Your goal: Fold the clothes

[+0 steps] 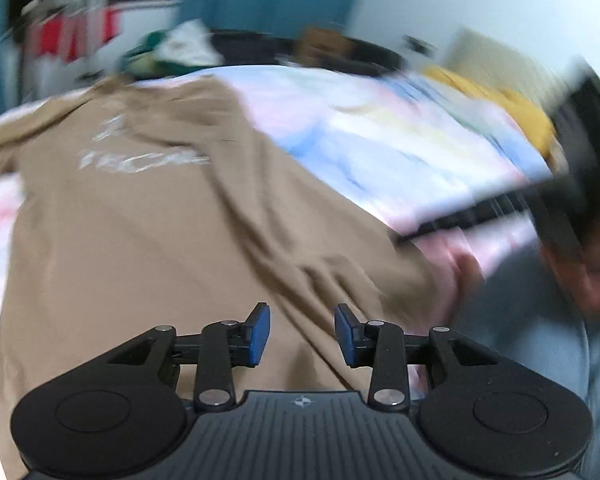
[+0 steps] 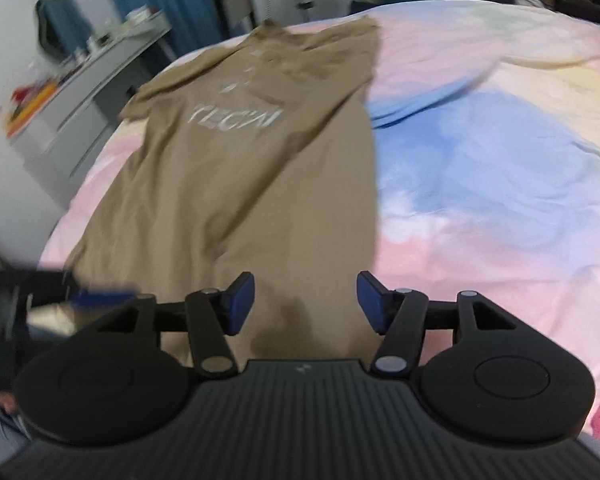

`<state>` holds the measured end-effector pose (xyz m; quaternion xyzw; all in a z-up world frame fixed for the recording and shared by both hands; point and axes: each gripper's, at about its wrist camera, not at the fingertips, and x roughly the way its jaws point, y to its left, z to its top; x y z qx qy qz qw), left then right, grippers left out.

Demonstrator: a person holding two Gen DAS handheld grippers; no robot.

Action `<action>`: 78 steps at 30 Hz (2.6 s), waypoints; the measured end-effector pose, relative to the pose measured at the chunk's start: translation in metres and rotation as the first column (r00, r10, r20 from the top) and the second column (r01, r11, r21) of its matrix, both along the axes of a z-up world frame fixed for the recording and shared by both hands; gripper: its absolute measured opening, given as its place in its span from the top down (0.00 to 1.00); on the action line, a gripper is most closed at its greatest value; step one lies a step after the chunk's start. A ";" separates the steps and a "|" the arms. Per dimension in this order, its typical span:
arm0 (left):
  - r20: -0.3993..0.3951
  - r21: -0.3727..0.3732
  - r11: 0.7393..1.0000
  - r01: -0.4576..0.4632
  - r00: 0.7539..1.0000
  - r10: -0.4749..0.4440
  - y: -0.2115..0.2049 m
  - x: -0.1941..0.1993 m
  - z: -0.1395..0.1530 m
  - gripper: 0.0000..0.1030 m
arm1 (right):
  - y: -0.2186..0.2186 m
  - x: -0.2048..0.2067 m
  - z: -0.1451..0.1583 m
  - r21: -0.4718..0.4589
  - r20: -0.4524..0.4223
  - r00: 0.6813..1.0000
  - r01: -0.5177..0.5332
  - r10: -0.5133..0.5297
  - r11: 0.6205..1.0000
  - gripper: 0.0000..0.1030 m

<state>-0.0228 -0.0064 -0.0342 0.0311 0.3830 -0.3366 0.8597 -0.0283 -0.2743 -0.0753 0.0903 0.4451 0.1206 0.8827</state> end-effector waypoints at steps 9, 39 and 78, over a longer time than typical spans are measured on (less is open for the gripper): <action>-0.037 -0.022 0.989 -0.146 0.989 0.145 0.017 0.014 0.005 0.63 | 0.047 0.022 -0.043 -0.141 -0.188 0.978 -0.118 0.090 0.983 0.68; 0.025 -0.059 0.952 -0.300 0.953 0.302 0.044 0.002 0.010 0.57 | 0.092 0.031 -0.024 0.053 -0.109 0.965 -0.235 0.239 0.971 0.88; -0.256 -0.343 0.440 -0.830 0.534 0.806 0.217 0.316 -0.059 0.37 | -0.010 0.178 -0.049 0.204 0.135 0.963 0.202 -0.232 0.958 0.27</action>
